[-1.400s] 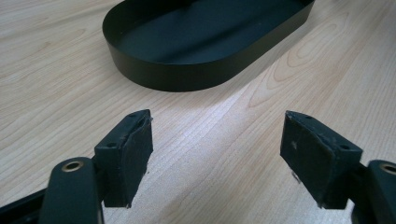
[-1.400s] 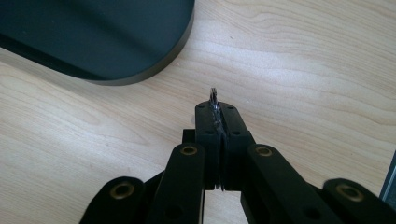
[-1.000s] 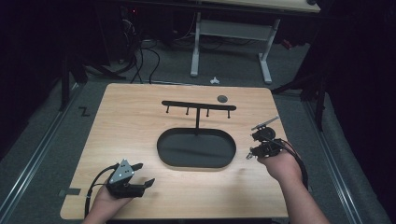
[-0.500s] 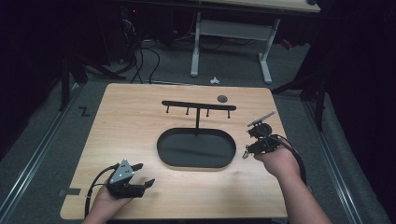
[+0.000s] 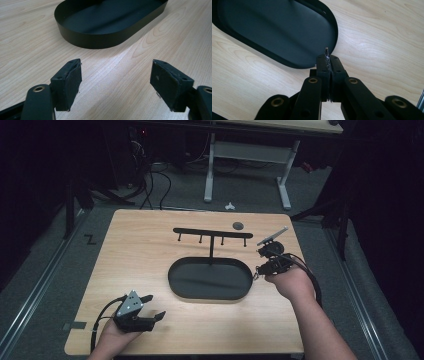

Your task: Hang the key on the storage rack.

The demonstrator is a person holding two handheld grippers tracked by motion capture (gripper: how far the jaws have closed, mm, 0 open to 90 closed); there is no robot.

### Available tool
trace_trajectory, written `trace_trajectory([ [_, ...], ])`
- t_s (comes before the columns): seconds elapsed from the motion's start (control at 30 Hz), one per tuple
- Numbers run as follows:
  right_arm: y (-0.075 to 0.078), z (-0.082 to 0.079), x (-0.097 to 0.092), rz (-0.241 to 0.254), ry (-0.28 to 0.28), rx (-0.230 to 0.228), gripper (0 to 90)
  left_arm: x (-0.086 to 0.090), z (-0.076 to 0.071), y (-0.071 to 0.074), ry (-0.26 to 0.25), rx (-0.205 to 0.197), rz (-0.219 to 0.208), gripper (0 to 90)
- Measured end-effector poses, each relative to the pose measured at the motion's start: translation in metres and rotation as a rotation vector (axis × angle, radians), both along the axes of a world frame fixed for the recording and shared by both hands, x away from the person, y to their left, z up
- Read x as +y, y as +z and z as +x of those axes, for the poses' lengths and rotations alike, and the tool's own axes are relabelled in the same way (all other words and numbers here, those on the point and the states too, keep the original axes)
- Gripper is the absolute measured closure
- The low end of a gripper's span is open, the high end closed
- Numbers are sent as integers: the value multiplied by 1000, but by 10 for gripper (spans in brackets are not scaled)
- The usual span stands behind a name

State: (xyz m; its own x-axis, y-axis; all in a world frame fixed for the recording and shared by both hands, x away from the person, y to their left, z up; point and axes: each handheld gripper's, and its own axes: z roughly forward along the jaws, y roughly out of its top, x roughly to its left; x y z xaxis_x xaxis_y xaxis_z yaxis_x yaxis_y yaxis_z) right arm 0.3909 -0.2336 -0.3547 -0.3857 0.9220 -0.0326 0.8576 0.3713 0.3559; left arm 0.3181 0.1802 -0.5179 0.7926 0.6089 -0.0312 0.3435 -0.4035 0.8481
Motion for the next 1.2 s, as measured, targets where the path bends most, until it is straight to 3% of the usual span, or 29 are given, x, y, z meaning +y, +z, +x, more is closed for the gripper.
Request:
trace_trajectory([
  [0.67,30,21,27,23,42,-54,886,1,0,0,-4,4,3,256],
  [1.2,44,31,35,30,39,-45,886,2,0,0,-3,2,-2,256],
])
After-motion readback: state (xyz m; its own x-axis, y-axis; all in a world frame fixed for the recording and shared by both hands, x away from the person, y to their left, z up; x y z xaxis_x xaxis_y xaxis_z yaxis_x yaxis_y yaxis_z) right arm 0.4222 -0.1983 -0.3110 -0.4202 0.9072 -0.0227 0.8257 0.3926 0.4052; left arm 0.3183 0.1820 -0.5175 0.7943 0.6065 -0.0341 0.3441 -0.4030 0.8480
